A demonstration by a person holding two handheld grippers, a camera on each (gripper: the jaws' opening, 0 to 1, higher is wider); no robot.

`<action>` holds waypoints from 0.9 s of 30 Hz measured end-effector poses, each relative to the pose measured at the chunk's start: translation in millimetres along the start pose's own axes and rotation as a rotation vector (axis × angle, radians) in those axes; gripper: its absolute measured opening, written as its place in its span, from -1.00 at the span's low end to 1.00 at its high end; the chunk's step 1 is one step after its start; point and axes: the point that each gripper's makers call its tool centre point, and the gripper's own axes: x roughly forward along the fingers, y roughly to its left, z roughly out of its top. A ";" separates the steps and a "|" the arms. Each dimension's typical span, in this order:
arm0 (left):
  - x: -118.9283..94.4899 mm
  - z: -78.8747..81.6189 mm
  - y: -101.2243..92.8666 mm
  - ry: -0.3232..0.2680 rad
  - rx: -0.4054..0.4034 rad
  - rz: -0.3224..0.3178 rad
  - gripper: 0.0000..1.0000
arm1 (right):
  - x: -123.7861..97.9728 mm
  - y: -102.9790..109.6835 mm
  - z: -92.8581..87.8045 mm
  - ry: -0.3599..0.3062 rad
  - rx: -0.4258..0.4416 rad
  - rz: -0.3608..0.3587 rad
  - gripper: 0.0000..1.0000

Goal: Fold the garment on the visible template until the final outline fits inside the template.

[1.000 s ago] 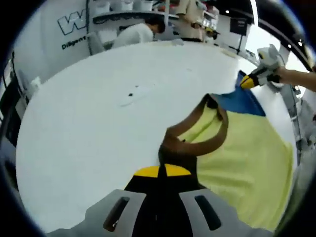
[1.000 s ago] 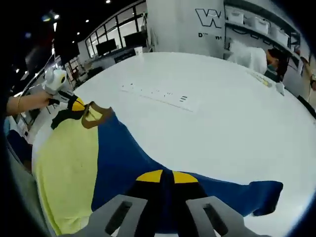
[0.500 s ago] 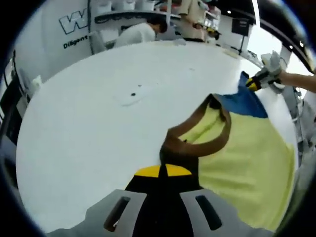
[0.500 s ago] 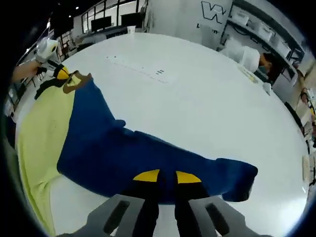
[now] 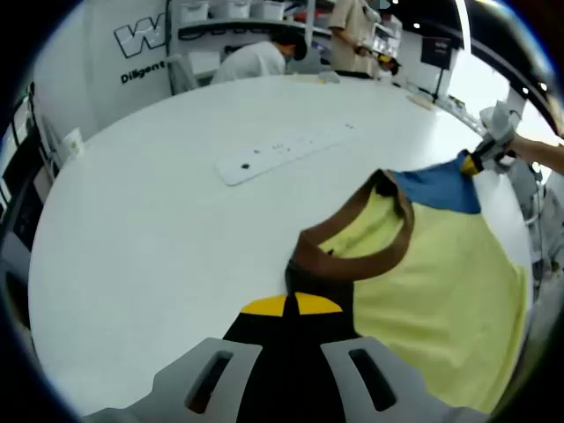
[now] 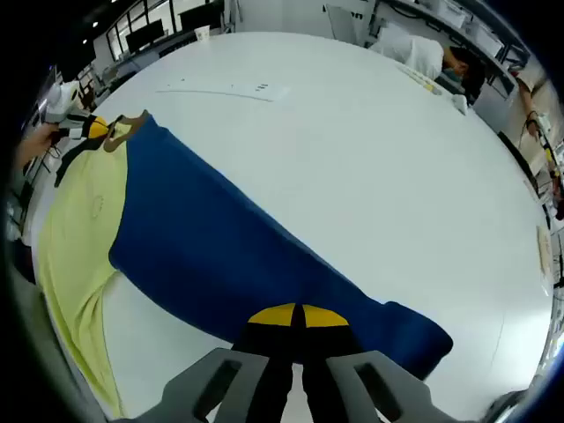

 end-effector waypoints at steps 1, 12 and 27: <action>0.9 -0.6 -0.3 0.002 0.003 -0.001 -0.97 | 0.4 -0.6 0.7 -0.009 0.002 0.008 -1.00; -2.2 -1.4 -2.0 -0.005 0.030 -0.015 -0.97 | -1.9 49.7 53.0 -0.231 -0.250 0.164 -0.83; 0.1 -2.2 -1.5 -0.001 0.044 -0.031 -0.97 | 29.3 90.4 122.5 -0.278 -0.429 0.202 -0.85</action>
